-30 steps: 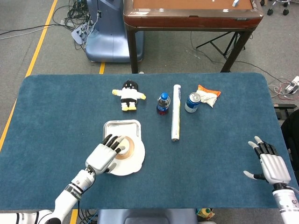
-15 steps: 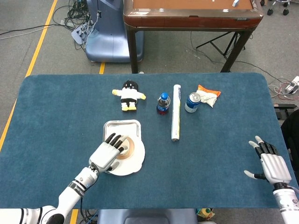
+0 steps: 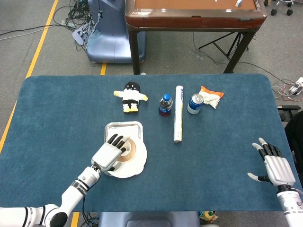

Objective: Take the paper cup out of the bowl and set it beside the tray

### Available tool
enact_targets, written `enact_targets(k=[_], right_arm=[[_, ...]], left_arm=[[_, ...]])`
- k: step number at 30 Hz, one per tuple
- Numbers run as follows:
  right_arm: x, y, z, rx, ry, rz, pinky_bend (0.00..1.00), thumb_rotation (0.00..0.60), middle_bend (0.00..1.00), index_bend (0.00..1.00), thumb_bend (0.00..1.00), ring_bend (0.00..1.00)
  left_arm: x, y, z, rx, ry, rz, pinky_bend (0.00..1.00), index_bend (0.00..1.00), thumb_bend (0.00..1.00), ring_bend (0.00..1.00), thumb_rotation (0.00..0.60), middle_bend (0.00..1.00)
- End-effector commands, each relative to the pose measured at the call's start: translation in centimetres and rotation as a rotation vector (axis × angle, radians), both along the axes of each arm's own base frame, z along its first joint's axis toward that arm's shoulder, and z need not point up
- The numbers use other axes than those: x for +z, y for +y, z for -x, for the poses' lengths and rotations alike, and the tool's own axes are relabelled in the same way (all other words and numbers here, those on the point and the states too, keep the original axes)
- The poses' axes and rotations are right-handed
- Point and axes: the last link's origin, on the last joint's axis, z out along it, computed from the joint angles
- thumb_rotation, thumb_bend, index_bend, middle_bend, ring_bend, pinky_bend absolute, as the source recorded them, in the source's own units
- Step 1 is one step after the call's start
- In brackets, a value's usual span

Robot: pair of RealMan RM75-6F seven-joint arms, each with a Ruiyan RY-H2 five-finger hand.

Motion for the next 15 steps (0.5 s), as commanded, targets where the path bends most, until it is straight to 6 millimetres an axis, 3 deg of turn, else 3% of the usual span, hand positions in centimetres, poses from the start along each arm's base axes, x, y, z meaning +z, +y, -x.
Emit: enact_targets(k=[1,15], right_arm=[[-0.04,0.00,0.03,-0.002,0.000,-0.003,0.00,0.600,0.00,0.00,0.20,0.00],[-0.33,-0.13,-0.08,-0.001,0.005,-0.023,0.00,0.600,0.00,0.00,0.20,0.00]], left_arm=[[-0.28,0.20,0.17,0.002,-0.004,0.005,0.00,0.28,0.32,0.00,0.600,0.00],[-0.21,0.76,0.81,-0.006,-0.021,-0.009,0.00,0.41,0.32,0.00,0.600,0.00]])
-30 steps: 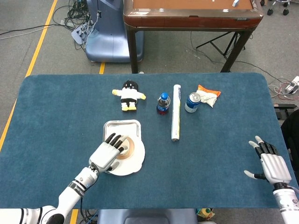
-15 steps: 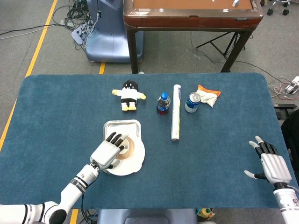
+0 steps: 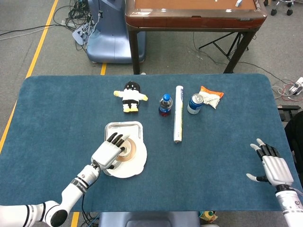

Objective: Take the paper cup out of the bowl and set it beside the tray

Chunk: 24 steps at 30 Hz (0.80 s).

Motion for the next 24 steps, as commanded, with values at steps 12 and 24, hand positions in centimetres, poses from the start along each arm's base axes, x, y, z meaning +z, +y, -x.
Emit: enact_targets(k=[12,24], right_arm=[[0.0,-0.2,-0.1,0.009,-0.001,-0.017,0.00,0.600,0.00,0.00,0.20,0.00],[-0.4,-0.4,-0.3,0.016,0.002,-0.020,0.00,0.600,0.00,0.00,0.20,0.00]], left_arm=[[-0.1,0.5,0.6,0.005,-0.029,-0.027,0.00,0.49,0.32,0.00,0.600,0.00],[-0.2,0.5,1.2,-0.003,-0.037,-0.038,0.00,0.54,0.32,0.00,0.600,0.00]])
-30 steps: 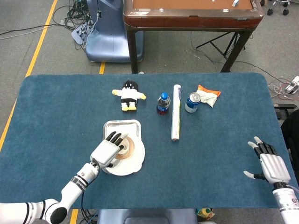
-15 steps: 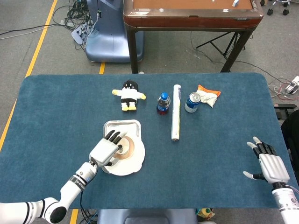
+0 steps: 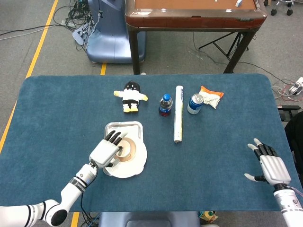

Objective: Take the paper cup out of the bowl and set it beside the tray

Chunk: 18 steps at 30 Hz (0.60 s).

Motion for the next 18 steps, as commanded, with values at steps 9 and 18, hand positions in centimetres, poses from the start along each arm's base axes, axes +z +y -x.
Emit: enact_targets(k=[9,18], right_arm=[[-0.13,0.02,-0.12,0.005,0.002,-0.002,0.00,0.600,0.00,0.00,0.20,0.00],[-0.24,-0.09,-0.05,0.005,0.004,-0.005,0.00,0.600,0.00,0.00,0.20,0.00]], left_arm=[[-0.02,-0.13,0.08,-0.007,-0.016,0.001,0.00,0.60,0.32,0.00,0.600,0.01],[0.24,-0.13,-0.04,-0.014,-0.029,-0.008,0.00,0.64,0.32,0.00,0.600,0.03]])
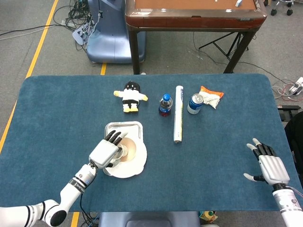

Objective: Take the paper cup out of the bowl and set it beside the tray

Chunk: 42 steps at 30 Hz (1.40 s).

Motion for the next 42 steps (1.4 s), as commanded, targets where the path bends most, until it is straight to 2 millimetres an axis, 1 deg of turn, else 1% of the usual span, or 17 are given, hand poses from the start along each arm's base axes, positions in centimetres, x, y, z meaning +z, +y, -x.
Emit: enact_targets(k=[1,8,21,27,32,37,42], right_arm=[[0.0,0.0,0.0,0.000,0.000,0.000,0.00,0.600,0.00,0.00,0.20,0.00],[-0.1,0.0,-0.1,0.003,0.001,-0.002,0.00,0.600,0.00,0.00,0.20,0.00],[-0.2,-0.1,-0.1,0.005,0.004,-0.008,0.00,0.600,0.00,0.00,0.20,0.00],[-0.1,0.1,-0.4,0.016,0.003,-0.004,0.00,0.600,0.00,0.00,0.20,0.00],[0.0,0.3,-0.5,0.023,0.007,0.009,0.00,0.600,0.00,0.00,0.20,0.00],[-0.3,0.0,-0.3,0.011,0.012,0.001,0.00,0.600,0.00,0.00,0.20,0.00],[-0.6,-0.2,-0.3,0.002,0.015,-0.006,0.00,0.600,0.00,0.00,0.20,0.00]], left_arm=[[0.1,0.0,0.0,-0.001,-0.003,-0.003,0.00,0.64,0.32,0.00,0.600,0.03],[0.5,-0.2,-0.3,-0.010,-0.002,-0.010,0.00,0.64,0.32,0.00,0.600,0.03],[3.8,0.0,-2.0,-0.049,0.028,-0.093,0.00,0.64,0.32,0.00,0.600,0.03],[4.9,-0.1,-2.7,-0.067,0.051,-0.123,0.00,0.63,0.32,0.00,0.600,0.03],[5.2,0.6,-1.9,-0.053,0.084,-0.122,0.00,0.63,0.32,0.00,0.600,0.03],[5.2,2.0,-0.7,-0.029,0.117,-0.119,0.00,0.63,0.32,0.00,0.600,0.03],[5.2,3.2,-0.1,-0.017,0.126,-0.117,0.00,0.63,0.32,0.00,0.600,0.03]])
